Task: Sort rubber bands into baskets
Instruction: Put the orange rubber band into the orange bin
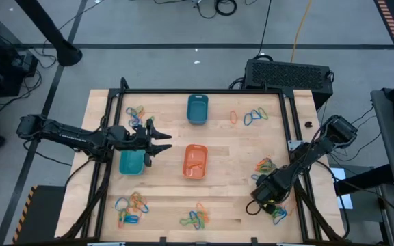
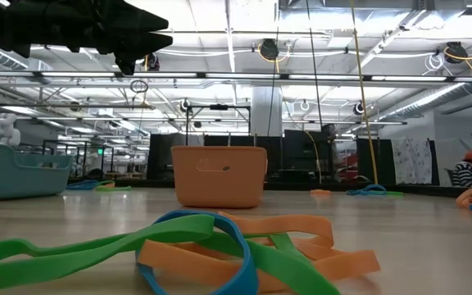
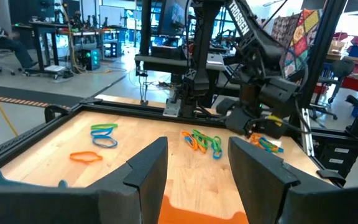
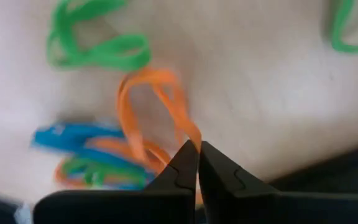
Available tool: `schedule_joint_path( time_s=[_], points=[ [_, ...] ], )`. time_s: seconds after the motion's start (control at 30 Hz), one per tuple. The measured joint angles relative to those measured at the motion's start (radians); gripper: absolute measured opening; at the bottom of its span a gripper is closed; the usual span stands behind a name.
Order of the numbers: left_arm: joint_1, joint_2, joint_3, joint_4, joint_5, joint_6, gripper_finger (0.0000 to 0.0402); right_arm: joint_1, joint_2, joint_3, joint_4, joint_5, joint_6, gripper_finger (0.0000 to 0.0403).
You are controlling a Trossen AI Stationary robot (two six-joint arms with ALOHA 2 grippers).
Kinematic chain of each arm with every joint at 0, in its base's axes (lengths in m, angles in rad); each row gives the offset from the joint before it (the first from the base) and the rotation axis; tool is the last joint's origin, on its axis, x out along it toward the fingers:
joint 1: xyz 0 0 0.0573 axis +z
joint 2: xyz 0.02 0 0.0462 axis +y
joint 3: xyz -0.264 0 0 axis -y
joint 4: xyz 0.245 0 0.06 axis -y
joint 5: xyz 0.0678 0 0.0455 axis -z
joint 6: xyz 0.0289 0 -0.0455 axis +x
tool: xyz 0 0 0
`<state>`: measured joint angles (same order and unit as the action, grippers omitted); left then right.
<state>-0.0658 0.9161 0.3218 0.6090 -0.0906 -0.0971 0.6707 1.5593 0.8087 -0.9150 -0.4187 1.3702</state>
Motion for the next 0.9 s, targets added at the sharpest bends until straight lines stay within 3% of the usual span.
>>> schedule_joint_path(
  time_s=[0.23, 0.33, 0.43, 0.57, 0.63, 0.77, 0.9],
  points=[
    [0.000, 0.000, 0.000, 0.000, 0.000, 0.001, 0.0176, -0.058, 0.000, 0.194, -0.324, 0.046, -0.051, 0.0001],
    [0.000, 0.000, 0.000, 0.001, 0.000, 0.003, 0.0176, -0.086, 0.000, 0.270, -0.342, 0.160, -0.060, 0.0001],
    [0.000, 0.000, 0.000, -0.002, 0.000, 0.004, 0.0176, -0.119, 0.000, 0.341, -0.319, 0.394, -0.125, 0.0001],
    [0.000, 0.000, 0.000, -0.028, 0.000, 0.007, 0.0176, -0.178, -0.001, 0.396, -0.132, 0.852, -0.287, 0.0001],
    [0.003, 0.000, 0.000, -0.039, 0.000, 0.009, 0.0176, -0.227, -0.002, 0.398, 0.047, 0.965, -0.427, 0.0000],
    [0.027, 0.000, 0.000, -0.072, 0.001, 0.007, 0.0176, -0.344, 0.030, 0.383, 0.447, 0.945, -0.736, 0.0000],
    [0.052, 0.000, 0.000, -0.121, 0.003, 0.001, 0.0176, -0.435, 0.110, 0.381, 0.669, 0.852, -0.907, 0.0000]
  ],
)
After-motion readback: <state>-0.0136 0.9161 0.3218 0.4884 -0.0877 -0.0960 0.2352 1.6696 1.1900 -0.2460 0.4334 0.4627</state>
